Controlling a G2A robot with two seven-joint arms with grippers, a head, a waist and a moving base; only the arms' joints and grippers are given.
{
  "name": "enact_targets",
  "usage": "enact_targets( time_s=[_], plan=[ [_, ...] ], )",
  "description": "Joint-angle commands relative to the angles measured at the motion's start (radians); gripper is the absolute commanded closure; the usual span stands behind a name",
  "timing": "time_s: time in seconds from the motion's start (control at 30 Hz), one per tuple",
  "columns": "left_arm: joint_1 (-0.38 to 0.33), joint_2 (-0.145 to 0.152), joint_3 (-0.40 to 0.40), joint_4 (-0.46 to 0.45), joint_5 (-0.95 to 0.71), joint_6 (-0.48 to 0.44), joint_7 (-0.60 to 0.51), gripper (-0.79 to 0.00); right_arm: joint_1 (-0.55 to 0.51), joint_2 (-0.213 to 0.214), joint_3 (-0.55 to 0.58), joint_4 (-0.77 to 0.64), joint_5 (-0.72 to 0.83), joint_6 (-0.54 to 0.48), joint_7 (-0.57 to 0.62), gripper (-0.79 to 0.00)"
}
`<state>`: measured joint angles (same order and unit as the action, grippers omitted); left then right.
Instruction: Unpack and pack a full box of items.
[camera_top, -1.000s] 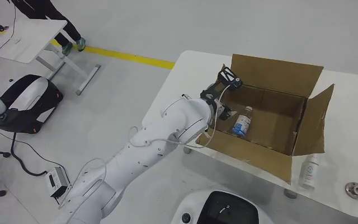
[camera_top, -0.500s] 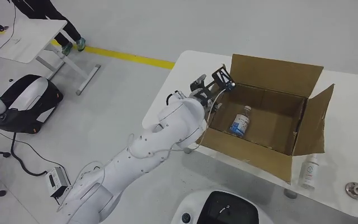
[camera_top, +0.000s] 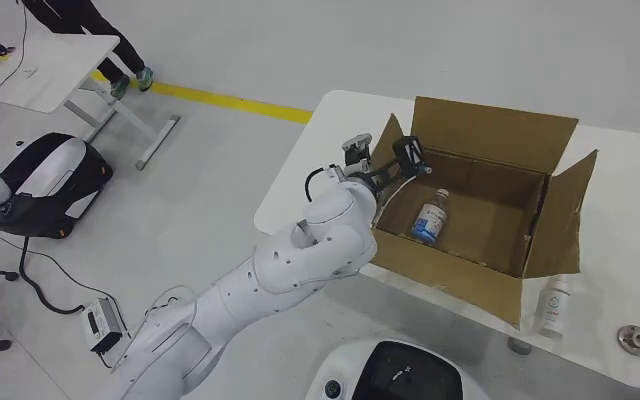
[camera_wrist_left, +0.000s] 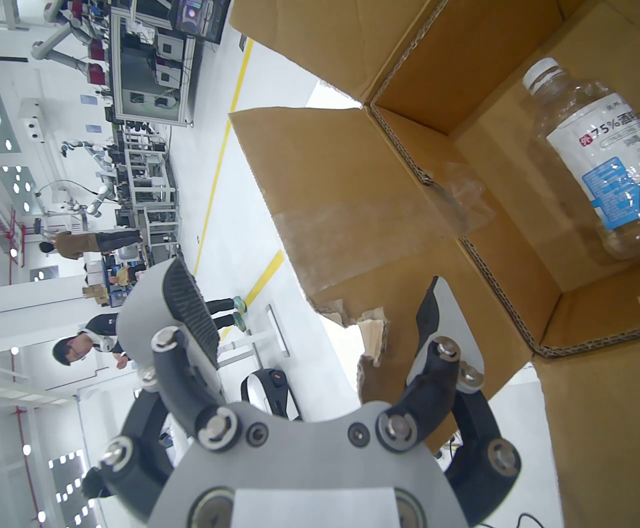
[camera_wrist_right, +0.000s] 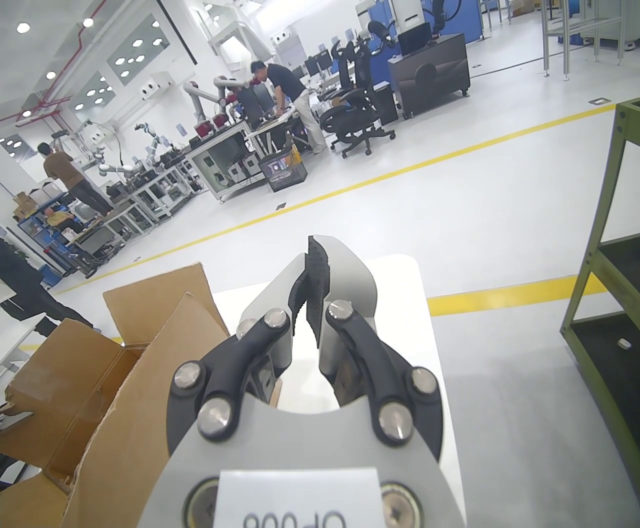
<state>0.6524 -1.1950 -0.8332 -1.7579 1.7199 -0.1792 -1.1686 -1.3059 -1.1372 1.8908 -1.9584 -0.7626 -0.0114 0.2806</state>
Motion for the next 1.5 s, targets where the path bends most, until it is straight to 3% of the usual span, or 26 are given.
enact_targets(
  time_s=[0.0, 0.4, 0.8, 1.07, 1.3, 1.47],
  plan=[
    [-0.022, -0.011, 0.010, 0.028, -0.007, 0.007, -0.017, -0.785, 0.002, 0.000, 0.000, 0.002, 0.001, 0.003, -0.001, 0.000],
    [-0.098, -0.059, 0.046, 0.134, 0.098, 0.030, -0.040, -0.785, 0.009, 0.002, 0.001, 0.007, 0.008, 0.013, -0.005, 0.000],
    [-0.073, -0.080, -0.033, 0.154, 0.160, 0.137, -0.001, -0.785, 0.013, 0.003, -0.008, 0.011, 0.008, 0.020, -0.007, 0.000],
    [-0.039, -0.090, -0.041, 0.123, 0.168, 0.048, 0.025, -0.785, 0.017, 0.004, -0.016, 0.013, 0.006, 0.024, -0.007, 0.000],
    [0.013, -0.086, -0.108, 0.007, 0.104, -0.053, 0.035, -0.785, 0.016, 0.005, -0.016, 0.010, 0.009, 0.027, -0.005, 0.000],
    [0.057, -0.086, -0.114, -0.067, 0.067, -0.128, 0.048, -0.785, 0.017, 0.006, -0.017, 0.006, 0.010, 0.027, -0.001, 0.000]
  ],
)
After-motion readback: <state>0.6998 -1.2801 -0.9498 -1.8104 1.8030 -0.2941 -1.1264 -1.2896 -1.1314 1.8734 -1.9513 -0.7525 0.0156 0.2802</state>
